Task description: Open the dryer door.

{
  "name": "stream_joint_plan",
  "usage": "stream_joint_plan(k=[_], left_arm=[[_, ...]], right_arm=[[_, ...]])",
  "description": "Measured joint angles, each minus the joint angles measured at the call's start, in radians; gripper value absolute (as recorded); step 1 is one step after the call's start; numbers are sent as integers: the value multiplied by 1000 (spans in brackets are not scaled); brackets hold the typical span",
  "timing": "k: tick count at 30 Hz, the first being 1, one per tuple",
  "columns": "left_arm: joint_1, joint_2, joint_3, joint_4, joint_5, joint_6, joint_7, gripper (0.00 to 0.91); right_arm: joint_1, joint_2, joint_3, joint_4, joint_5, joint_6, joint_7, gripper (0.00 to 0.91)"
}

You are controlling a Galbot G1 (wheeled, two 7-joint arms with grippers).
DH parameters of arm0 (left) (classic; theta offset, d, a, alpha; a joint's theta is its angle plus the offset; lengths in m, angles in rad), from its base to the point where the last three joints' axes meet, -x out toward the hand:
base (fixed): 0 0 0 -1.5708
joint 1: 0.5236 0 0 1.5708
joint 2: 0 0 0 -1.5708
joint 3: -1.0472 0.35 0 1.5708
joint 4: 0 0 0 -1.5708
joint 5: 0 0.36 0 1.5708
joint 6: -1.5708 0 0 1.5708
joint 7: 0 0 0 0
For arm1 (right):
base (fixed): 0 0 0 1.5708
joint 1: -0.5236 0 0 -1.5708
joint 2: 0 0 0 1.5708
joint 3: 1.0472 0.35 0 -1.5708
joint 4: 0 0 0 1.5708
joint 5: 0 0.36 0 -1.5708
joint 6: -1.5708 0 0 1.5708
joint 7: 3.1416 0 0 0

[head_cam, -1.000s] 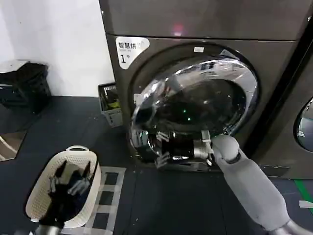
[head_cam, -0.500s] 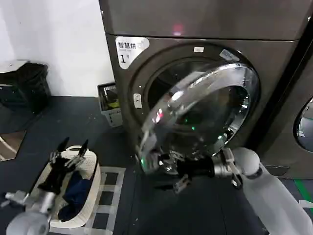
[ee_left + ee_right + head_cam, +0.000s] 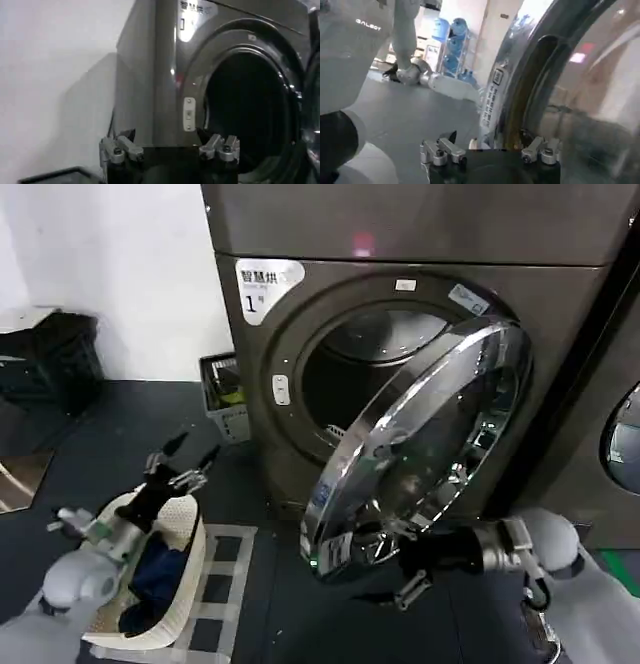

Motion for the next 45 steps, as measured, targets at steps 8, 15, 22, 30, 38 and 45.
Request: stream_joint_plan(k=[8,15,22,30,38,45], left_arm=[[-135,-3,151,4,-40,37,63,907],[-216,-22,276,13,-26,35,106,907],[-286,-48,393,25,-16,30,105,907],[-306,-68,488,11,-7,31,127,907],[-322,-68,578,-40,4,33,132,907],[-352,-113,674,-31,36,31,138,907]], right_arm=[[-105,60,226,6,14,-7,49,907],[-205,140,421,8,-25,15,100,907],[-281,218,595,-1,-23,21,176,907],[-350,271,820,-27,-97,24,316,907],[-385,258,1050,-71,-183,-15,478,907],[-418,242,1226,-86,-253,-101,648,907]])
